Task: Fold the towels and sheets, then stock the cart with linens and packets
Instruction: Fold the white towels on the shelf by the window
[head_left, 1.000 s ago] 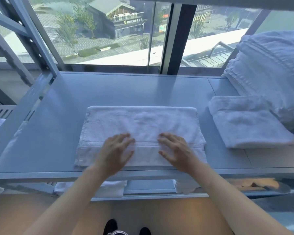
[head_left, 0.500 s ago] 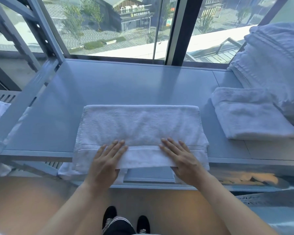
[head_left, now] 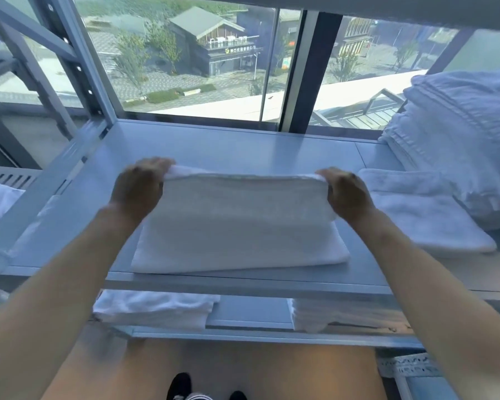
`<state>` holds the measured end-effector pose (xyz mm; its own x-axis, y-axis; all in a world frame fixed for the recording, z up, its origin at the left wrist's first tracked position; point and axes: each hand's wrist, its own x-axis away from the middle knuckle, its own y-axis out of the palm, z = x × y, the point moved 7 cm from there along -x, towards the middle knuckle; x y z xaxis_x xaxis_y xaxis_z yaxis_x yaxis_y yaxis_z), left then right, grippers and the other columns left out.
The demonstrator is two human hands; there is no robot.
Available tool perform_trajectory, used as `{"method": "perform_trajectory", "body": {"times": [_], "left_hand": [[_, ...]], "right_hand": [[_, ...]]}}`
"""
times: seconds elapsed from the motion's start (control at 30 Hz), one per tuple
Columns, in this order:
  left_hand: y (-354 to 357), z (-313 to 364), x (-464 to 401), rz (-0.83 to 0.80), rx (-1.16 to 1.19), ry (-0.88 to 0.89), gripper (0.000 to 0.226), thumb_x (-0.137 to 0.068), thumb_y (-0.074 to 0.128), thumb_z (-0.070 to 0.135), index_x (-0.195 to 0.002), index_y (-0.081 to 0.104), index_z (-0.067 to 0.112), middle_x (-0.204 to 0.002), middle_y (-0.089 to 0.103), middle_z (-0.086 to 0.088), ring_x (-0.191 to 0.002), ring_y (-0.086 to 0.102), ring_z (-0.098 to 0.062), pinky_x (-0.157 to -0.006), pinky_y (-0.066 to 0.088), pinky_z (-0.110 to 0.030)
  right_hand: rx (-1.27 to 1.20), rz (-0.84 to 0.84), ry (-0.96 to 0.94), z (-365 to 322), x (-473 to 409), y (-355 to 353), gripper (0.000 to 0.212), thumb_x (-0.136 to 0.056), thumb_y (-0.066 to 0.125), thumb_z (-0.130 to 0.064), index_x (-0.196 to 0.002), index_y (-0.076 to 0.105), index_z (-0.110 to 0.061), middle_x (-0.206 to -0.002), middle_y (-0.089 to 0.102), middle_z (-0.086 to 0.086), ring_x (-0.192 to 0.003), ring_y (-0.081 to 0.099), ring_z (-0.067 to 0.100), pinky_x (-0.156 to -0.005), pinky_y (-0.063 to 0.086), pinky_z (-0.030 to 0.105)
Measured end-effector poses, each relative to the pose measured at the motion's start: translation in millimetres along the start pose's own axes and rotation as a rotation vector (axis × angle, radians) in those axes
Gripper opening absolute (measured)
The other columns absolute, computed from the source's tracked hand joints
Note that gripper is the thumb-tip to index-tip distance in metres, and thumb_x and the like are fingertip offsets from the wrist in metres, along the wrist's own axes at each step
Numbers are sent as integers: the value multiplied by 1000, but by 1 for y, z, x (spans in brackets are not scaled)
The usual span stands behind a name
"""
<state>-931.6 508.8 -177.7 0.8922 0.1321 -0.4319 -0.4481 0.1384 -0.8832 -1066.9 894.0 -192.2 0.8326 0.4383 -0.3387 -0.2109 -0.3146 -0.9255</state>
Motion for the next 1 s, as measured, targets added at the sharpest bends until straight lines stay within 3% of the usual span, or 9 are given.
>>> {"method": "perform_trajectory", "body": {"times": [0.1, 0.23, 0.4, 0.5, 0.6, 0.67, 0.8, 0.87, 1.0], "left_hand": [[-18, -4, -45, 77, 23, -8, 55, -84, 48, -11, -133, 66, 7, -130, 67, -22, -120, 62, -43, -100, 51, -53], [-32, -6, -12, 216, -16, 56, 54, -84, 50, -9, -132, 63, 12, -129, 68, -17, -117, 61, -41, -102, 48, -50], [37, -2, 108, -2, 45, 58, 65, -73, 43, -9, -131, 66, 8, -139, 63, -16, -126, 59, -39, -99, 45, -54], [83, -5, 156, -201, 87, 6, 75, -68, 56, -22, -138, 62, 5, -150, 53, -15, -138, 50, -43, -102, 46, -63], [91, -14, 160, -291, 135, -50, 91, -62, 66, -28, -146, 56, 8, -157, 45, -9, -146, 41, -38, -109, 42, -61], [88, -15, 154, -363, 119, -79, 81, -72, 60, -10, -149, 52, 15, -161, 38, -3, -150, 36, -35, -112, 38, -61], [88, -13, 152, -577, -37, -170, 76, -81, 36, 42, -156, 38, 28, -171, 16, 4, -158, 10, -19, -121, 21, -58], [89, 11, 137, -554, -36, -122, 78, -85, 27, 58, -156, 36, 27, -171, 17, 3, -158, 10, -19, -122, 20, -57], [126, 80, 87, -525, 60, 34, 66, -103, 27, 57, -162, 24, 28, -172, 12, 4, -159, 9, -17, -123, 19, -56]], "right_hand": [[-15, 156, 12, 2, -40, -36, 44, -87, 48, 5, -120, 71, -13, -119, 73, 13, -108, 67, 37, -89, 53, 42], [3, 347, -142, -6, -9, -53, 49, -84, 48, 9, -123, 69, -12, -122, 72, 9, -112, 64, 32, -100, 47, 42], [-25, 36, -212, 5, 93, 36, 59, -79, 48, 16, -128, 71, -9, -135, 68, 8, -130, 61, 32, -105, 46, 54], [-57, -135, -154, 22, 131, 78, 63, -79, 47, 14, -134, 68, -8, -144, 61, 9, -134, 57, 36, -106, 47, 54], [-50, -231, -79, 33, 133, 86, 69, -83, 37, 6, -144, 60, -15, -154, 51, 1, -143, 47, 30, -110, 40, 52], [-20, -290, -67, 34, 133, 85, 73, -81, 30, -3, -148, 55, -19, -158, 45, -3, -148, 41, 26, -115, 33, 52], [27, -345, -77, 15, 133, 80, 74, -75, 45, -16, -148, 54, -17, -163, 38, -1, -152, 35, 25, -120, 27, 53], [-30, -327, -129, -19, 124, 85, 71, -80, 49, -29, -150, 49, -19, -166, 34, 0, -153, 30, 23, -122, 24, 51], [-201, -330, -161, -101, 75, 120, 68, -99, 39, -45, -163, 24, -24, -172, 15, -6, -158, 10, 17, -125, 7, 46]]}}
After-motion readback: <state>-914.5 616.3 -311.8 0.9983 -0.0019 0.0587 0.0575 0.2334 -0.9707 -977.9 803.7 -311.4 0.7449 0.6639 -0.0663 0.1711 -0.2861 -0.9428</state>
